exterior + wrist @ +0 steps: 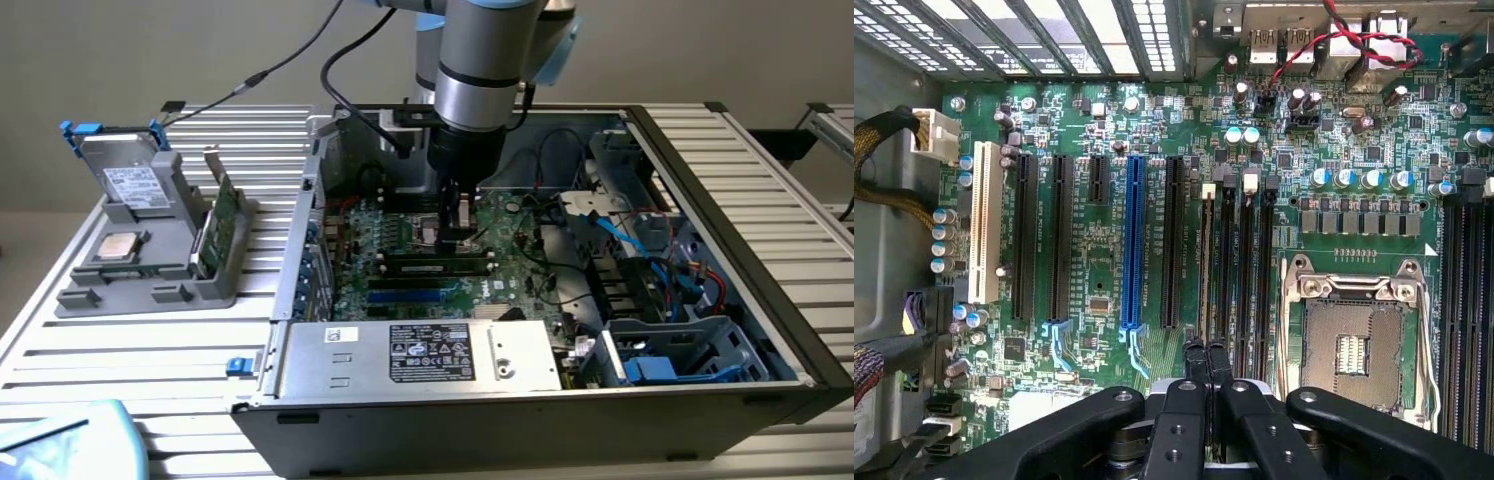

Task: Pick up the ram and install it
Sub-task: 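Press down the ram until it locks into place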

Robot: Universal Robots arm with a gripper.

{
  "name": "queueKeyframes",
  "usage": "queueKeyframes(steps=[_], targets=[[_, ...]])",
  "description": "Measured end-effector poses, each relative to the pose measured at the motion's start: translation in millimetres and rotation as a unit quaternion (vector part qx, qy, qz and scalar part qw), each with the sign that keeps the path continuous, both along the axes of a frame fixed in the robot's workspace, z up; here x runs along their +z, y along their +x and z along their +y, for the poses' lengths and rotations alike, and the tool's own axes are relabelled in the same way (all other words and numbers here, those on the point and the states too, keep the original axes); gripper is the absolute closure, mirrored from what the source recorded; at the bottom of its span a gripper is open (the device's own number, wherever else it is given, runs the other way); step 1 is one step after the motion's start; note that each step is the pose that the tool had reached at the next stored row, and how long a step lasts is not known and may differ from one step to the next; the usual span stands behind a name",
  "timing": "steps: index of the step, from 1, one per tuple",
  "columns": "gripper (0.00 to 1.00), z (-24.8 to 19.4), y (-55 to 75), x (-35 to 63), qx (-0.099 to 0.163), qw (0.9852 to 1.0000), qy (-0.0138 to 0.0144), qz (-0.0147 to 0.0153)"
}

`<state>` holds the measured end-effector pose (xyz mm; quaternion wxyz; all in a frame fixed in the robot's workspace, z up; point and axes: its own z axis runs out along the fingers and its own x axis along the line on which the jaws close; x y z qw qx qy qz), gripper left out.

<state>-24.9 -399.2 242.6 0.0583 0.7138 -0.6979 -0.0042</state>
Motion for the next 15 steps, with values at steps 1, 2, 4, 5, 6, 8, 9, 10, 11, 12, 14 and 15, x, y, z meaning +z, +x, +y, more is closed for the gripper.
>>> queueKeyframes(steps=[1, 2, 4, 5, 6, 8, 9, 10, 11, 12, 14, 15], targets=[[0.89, 0.0, 0.0, 0.0, 0.000, 1.0000, 0.0000, 0.0000], [0.89, 0.0, 0.0, 0.0, 0.000, 1.0000, 0.0000, 0.0000], [0.89, 0.0, 0.0, 0.0, 0.000, 1.0000, -0.0002, 0.0000], [0.89, 0.0, 0.0, -0.1, 0.000, 1.0000, -0.0003, 0.0001], [0.89, 0.1, 0.0, -0.6, -0.006, 1.0000, -0.0003, 0.0001], [0.89, 0.2, 0.0, -1.7, -0.023, 0.9997, -0.0003, 0.0001], [0.89, 0.3, 0.0, -2.3, -0.033, 0.9995, -0.0003, 0.0001], [0.89, 0.3, 0.0, -2.8, -0.042, 0.9991, -0.0003, 0.0001], [0.89, 0.4, 0.0, -3.3, -0.051, 0.9987, -0.0003, 0.0001], [0.89, 0.4, 0.0, -3.9, -0.060, 0.9982, -0.0003, 0.0001], [0.89, 0.6, 0.0, -5.2, -0.078, 0.9969, -0.0003, 0.0001], [0.89, 0.6, 0.0, -5.7, -0.087, 0.9962, -0.0003, 0.0001]])
